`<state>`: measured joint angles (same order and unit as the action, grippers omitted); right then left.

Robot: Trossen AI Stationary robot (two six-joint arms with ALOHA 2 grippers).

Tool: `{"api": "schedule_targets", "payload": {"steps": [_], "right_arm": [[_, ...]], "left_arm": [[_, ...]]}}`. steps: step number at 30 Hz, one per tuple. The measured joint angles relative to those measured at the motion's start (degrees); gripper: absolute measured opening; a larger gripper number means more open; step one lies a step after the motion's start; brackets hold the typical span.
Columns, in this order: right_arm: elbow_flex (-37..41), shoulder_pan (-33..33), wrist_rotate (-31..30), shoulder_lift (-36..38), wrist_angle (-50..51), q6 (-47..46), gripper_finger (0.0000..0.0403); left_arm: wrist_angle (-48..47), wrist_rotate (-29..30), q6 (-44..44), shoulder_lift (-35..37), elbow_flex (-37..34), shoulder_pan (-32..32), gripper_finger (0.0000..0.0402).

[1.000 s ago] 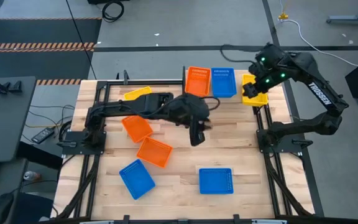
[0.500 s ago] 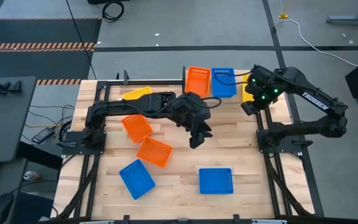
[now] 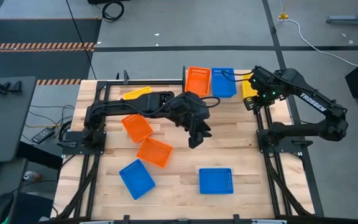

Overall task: Stack baskets on shelf by color
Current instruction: Stack the bottom yellow basket on top of the yellow basket on the shelf

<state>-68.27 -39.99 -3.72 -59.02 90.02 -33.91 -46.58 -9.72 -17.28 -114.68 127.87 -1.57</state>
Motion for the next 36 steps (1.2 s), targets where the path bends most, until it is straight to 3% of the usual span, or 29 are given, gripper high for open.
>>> {"api": "schedule_targets", "payload": {"steps": [8,24,36], "right_arm": [[0.0,-3.4,-2.7,-0.2,-0.6,0.8,0.0109],[-0.1,-4.4,-1.0,-1.9,-5.3,0.5,0.0109],[-0.1,-4.4,0.4,-4.4,-9.2,0.0,0.0110]], "left_arm": [[0.3,0.0,1.4,0.5,0.0,-0.3,0.0133],[0.3,0.1,3.0,0.5,0.0,-0.1,0.0133],[-0.2,7.1,4.9,0.5,0.0,0.4,0.0133]]}}
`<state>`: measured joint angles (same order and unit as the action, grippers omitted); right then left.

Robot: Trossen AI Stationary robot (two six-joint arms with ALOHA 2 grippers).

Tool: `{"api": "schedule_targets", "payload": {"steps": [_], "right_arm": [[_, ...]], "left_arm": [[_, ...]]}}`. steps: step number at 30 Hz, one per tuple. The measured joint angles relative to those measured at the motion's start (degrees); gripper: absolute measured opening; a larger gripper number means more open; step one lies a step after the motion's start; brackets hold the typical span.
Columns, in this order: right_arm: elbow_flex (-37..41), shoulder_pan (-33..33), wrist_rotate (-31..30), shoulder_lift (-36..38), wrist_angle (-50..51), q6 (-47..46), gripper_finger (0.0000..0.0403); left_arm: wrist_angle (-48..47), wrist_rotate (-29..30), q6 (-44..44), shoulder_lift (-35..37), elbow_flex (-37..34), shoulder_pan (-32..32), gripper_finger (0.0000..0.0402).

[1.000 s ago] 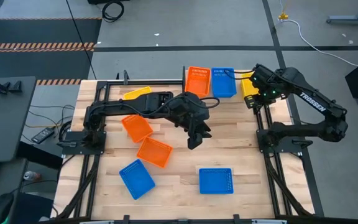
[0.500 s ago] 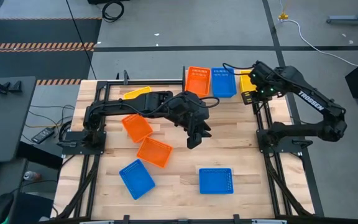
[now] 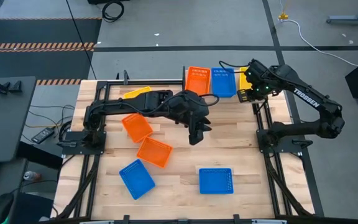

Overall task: Stack baskets on shelf by color
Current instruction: Stack the bottom yellow basket on top of the yellow basket on the shelf, then stack the right blue basket on top of the blue basket on the shelf

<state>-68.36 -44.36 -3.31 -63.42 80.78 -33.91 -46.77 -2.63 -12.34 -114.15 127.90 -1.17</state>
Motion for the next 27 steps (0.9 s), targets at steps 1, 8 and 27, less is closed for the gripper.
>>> {"api": "schedule_targets", "payload": {"steps": [1,8,27], "right_arm": [[0.0,0.0,0.7,0.1,0.1,0.2,0.0110],[0.0,3.8,10.2,4.1,4.9,3.0,0.0110],[-0.1,38.3,15.6,8.4,0.7,-10.1,0.0114]], "left_arm": [[-0.6,0.0,0.0,0.0,0.0,0.1,0.0133],[-11.7,0.0,-0.6,0.0,0.0,0.3,0.0132],[-14.4,22.5,-26.1,0.0,0.0,-4.3,0.0132]]}}
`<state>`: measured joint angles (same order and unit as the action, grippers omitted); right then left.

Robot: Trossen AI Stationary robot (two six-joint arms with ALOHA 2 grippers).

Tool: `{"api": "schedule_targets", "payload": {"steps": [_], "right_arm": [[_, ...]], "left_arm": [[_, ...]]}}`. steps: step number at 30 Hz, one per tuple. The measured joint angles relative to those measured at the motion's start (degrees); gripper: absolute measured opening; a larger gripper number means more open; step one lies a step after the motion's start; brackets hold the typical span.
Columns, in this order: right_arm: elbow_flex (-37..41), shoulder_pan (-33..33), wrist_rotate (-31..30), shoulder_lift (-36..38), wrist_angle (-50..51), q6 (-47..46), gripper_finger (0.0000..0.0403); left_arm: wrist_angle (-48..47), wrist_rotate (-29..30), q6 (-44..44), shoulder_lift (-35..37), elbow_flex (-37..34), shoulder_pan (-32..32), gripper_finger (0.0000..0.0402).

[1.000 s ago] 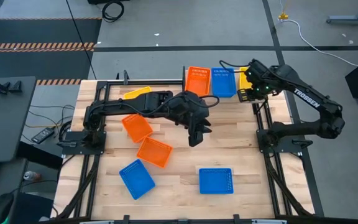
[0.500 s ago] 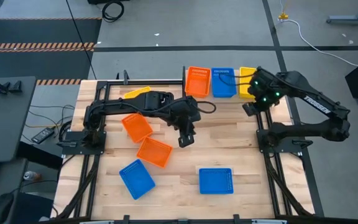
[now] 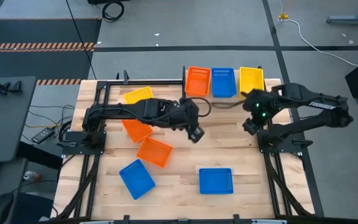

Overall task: Stack baskets on shelf by color
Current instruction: Stack the right blue basket on top of the blue basket on the shelf

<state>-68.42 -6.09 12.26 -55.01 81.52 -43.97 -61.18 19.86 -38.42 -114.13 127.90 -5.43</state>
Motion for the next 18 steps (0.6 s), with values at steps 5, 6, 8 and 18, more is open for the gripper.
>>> {"api": "schedule_targets", "payload": {"steps": [5,6,8,18], "right_arm": [[0.0,10.2,1.3,-3.6,-3.1,0.5,0.0149],[0.0,12.3,1.3,-4.4,-3.0,0.1,0.0159],[0.0,16.3,0.5,-5.9,-2.3,-2.5,0.0181],[0.0,30.8,-2.4,-13.4,-11.4,-24.5,0.0252]], "left_arm": [[9.3,5.5,-5.4,0.0,0.0,-2.5,0.0132],[9.9,5.5,-5.5,0.0,0.0,-3.0,0.0132],[9.9,5.5,-5.5,0.0,0.0,-3.8,0.0132],[5.7,5.1,-4.4,1.3,-0.1,-5.1,0.0132]]}}
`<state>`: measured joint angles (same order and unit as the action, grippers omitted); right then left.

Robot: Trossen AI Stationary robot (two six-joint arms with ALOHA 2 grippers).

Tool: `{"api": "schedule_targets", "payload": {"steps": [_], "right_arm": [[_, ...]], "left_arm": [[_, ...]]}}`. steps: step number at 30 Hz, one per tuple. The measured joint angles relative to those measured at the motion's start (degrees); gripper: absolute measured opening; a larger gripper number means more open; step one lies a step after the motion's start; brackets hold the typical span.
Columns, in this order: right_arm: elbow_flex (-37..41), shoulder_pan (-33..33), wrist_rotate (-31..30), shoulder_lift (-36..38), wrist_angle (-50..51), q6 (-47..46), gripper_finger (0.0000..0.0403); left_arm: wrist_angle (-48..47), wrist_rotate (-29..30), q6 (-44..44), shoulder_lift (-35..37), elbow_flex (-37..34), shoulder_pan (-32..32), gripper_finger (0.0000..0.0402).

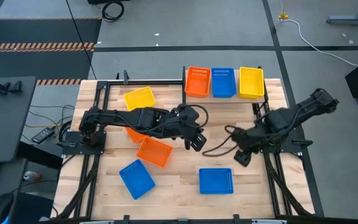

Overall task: Stack baskets on shelf by color
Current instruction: Stack the right blue basket on top of the blue basket on the shelf

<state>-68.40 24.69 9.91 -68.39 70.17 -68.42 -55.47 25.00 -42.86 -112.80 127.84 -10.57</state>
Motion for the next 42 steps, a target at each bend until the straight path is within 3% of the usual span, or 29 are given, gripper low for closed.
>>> {"api": "schedule_targets", "payload": {"steps": [9,16,25,31,42], "right_arm": [[0.1,5.9,1.7,-12.6,-4.5,-13.3,0.0246],[0.0,6.7,-0.3,-17.2,-8.8,-22.7,0.0245],[0.1,7.0,0.5,-25.2,-9.9,-24.7,0.0245],[1.3,7.2,1.3,-27.3,-10.5,-25.4,0.0244],[12.0,9.0,1.6,-25.3,-28.7,-36.2,0.0219]], "left_arm": [[0.1,0.0,5.7,6.0,0.1,-1.0,0.0132],[-0.6,0.0,9.5,9.8,0.1,-2.2,0.0132],[-1.1,-2.3,10.4,10.2,0.1,-6.2,0.0132],[-5.3,-1.9,10.0,10.1,0.1,-8.0,0.0132],[-7.9,-1.0,9.5,10.1,0.1,-9.2,0.0132]]}}
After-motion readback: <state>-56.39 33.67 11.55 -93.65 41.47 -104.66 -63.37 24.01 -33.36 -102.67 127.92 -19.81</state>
